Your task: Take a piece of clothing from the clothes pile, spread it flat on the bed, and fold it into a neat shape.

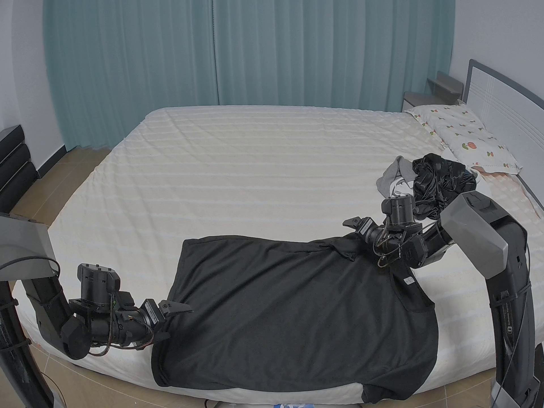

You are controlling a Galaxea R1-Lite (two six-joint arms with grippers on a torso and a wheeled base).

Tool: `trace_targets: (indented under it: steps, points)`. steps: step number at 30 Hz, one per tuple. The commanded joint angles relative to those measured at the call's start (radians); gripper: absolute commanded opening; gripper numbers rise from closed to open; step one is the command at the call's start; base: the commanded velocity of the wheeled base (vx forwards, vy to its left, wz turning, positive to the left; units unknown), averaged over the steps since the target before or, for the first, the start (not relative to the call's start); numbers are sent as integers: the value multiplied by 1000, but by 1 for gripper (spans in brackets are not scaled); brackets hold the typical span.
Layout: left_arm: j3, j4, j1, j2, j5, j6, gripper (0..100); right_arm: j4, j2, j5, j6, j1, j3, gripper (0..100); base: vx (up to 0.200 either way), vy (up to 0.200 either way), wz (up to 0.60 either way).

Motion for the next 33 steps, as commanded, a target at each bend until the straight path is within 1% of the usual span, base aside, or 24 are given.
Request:
trace_targets:
  steps: [1, 3, 5, 8, 9, 10, 14, 16, 19, 21, 22, 26, 27, 33]
  points:
    - [2, 0, 1, 2, 0, 0, 100, -102, 73, 0, -21, -7, -100, 100, 0, 0, 0]
    - [2, 0, 1, 2, 0, -2, 100, -188, 99, 0, -28, -12, -158, 100, 0, 0, 0]
    - [2, 0, 0, 2, 0, -2, 100, -218, 121, -2, -28, -15, -233, 100, 0, 0, 0]
    - [2, 0, 0, 2, 0, -2, 100, -215, 161, -13, -31, -21, -330, 100, 0, 0, 0]
    - [2, 0, 0, 2, 0, -2, 100, -215, 161, -13, -31, -21, -330, 100, 0, 0, 0]
    - [2, 0, 0, 2, 0, -2, 100, -211, 190, -16, -50, -21, -363, 100, 0, 0, 0]
    - [0, 0, 0, 2, 0, 0, 100, -215, 237, -17, -116, -15, -385, 100, 0, 0, 0]
    - [0, 0, 1, 2, 0, 0, 100, -214, 245, -26, -133, -12, -383, 100, 0, 0, 0]
    - [2, 0, 1, 2, 0, 0, 100, -208, 233, -59, -156, -12, -368, 100, 0, 0, 0]
    - [2, 0, 0, 4, 0, 0, 100, -206, 227, -62, -162, -12, -359, 100, 0, 0, 0]
    - [2, 0, 0, 2, 0, 0, 100, -195, 190, -63, -173, -12, -316, 100, 0, 0, 0]
    - [2, 0, 0, 2, 0, 0, 100, -194, 141, -54, -188, -10, -241, 100, 0, 0, 0]
    - [2, 0, 0, 2, 0, 0, 100, -194, 121, -48, -213, -7, -208, 100, 0, 0, 0]
    - [2, 0, 0, 2, 0, 0, 100, -182, 128, -28, -280, 33, -184, 100, 0, 0, 0]
